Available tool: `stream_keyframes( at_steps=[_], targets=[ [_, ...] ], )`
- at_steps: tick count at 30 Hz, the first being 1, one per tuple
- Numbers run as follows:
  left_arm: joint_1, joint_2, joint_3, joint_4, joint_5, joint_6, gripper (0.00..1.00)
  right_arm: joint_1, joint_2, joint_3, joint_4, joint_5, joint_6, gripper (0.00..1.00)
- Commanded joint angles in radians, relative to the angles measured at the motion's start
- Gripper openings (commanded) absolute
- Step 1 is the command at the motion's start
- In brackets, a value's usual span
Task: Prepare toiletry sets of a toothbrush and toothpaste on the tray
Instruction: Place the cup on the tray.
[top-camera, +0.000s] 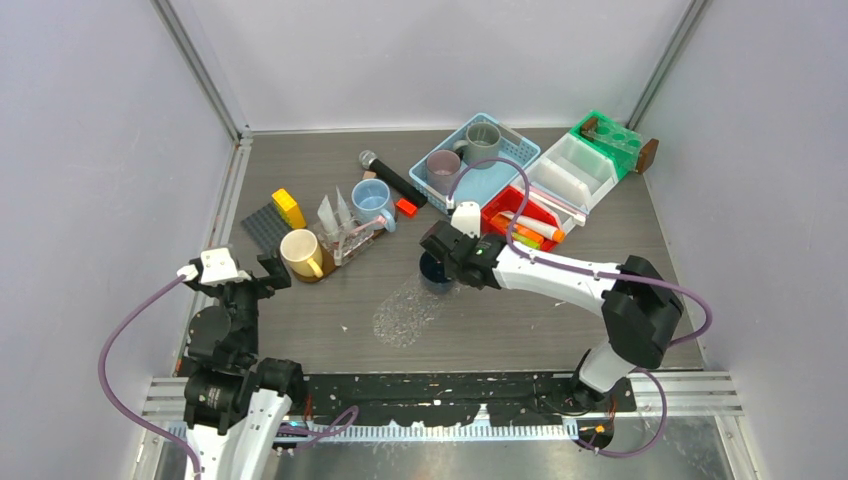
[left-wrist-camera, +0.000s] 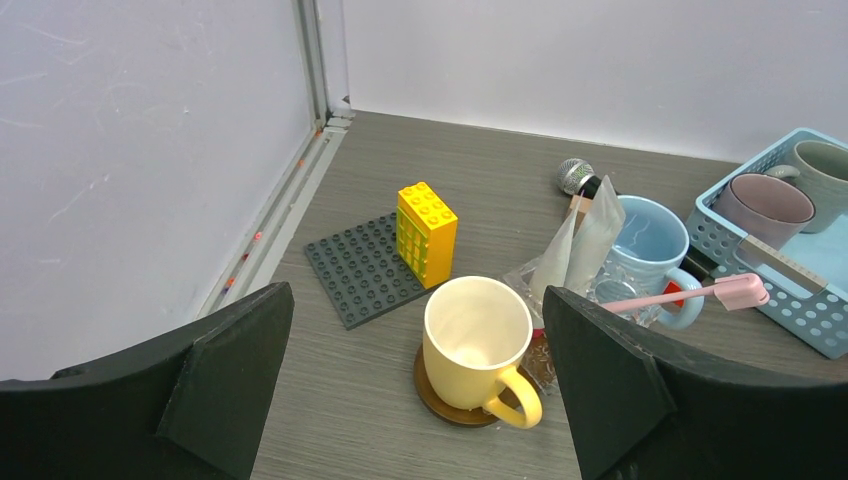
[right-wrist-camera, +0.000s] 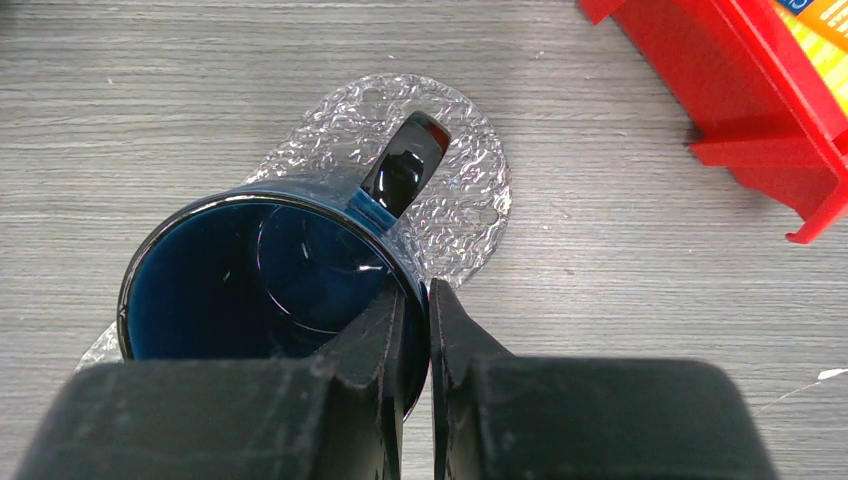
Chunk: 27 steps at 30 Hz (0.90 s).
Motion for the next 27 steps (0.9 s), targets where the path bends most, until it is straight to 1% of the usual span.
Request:
stream_keyframes(
  at_steps=[1, 6, 9, 14, 16, 18, 19, 20, 21, 22, 23, 24, 26, 27],
  targets=[
    [-0.005, 0.003, 0.001, 0.021, -0.014, -0.007, 1.0, 0.004, -0.004, -0.001, 0.113, 0.05, 0.077, 0.1],
    [-0.005, 0.004, 0.0, 0.022, -0.014, -0.006, 1.0, 0.005, 0.013, -0.011, 0.117, 0.004, 0.073, 0.21],
    [-0.005, 0.004, 0.001, 0.023, -0.012, -0.006, 1.0, 0.005, 0.005, -0.015, 0.115, -0.025, 0.056, 0.31],
    [-0.005, 0.004, 0.0, 0.026, -0.01, -0.006, 1.0, 0.005, -0.038, -0.018, 0.083, -0.081, -0.006, 0.44],
    [-0.005, 0.006, 0.0, 0.026, -0.009, -0.006, 1.0, 0.005, -0.067, -0.01, 0.059, -0.1, -0.055, 0.49],
    [-0.006, 0.006, 0.0, 0.026, -0.009, -0.006, 1.0, 0.005, -0.116, -0.01, 0.052, -0.127, -0.134, 0.54],
    [-0.006, 0.006, -0.001, 0.026, -0.009, -0.006, 1.0, 0.005, -0.136, -0.006, 0.05, -0.138, -0.213, 0.58],
    [-0.006, 0.005, 0.0, 0.025, -0.009, -0.006, 1.0, 0.005, -0.174, -0.003, 0.041, -0.158, -0.253, 0.6],
    [-0.008, 0.006, 0.0, 0.024, -0.009, -0.006, 1.0, 0.005, -0.21, 0.008, 0.036, -0.192, -0.356, 0.65],
    [-0.008, 0.006, 0.0, 0.026, -0.008, -0.006, 1.0, 0.004, -0.225, 0.017, 0.016, -0.212, -0.42, 0.7],
    [-0.008, 0.006, 0.0, 0.026, -0.007, -0.006, 1.0, 0.004, -0.245, 0.042, -0.006, -0.237, -0.539, 0.72],
    [-0.008, 0.006, 0.0, 0.026, -0.006, -0.006, 1.0, 0.004, -0.252, 0.054, -0.052, -0.247, -0.598, 0.74],
    [-0.009, 0.002, 0.0, 0.026, -0.005, -0.006, 1.0, 0.004, -0.277, 0.072, -0.106, -0.274, -0.829, 0.76],
    [-0.01, 0.0, 0.0, 0.026, -0.005, -0.006, 1.0, 0.004, -0.294, 0.075, -0.135, -0.304, -0.881, 0.76]
  ],
)
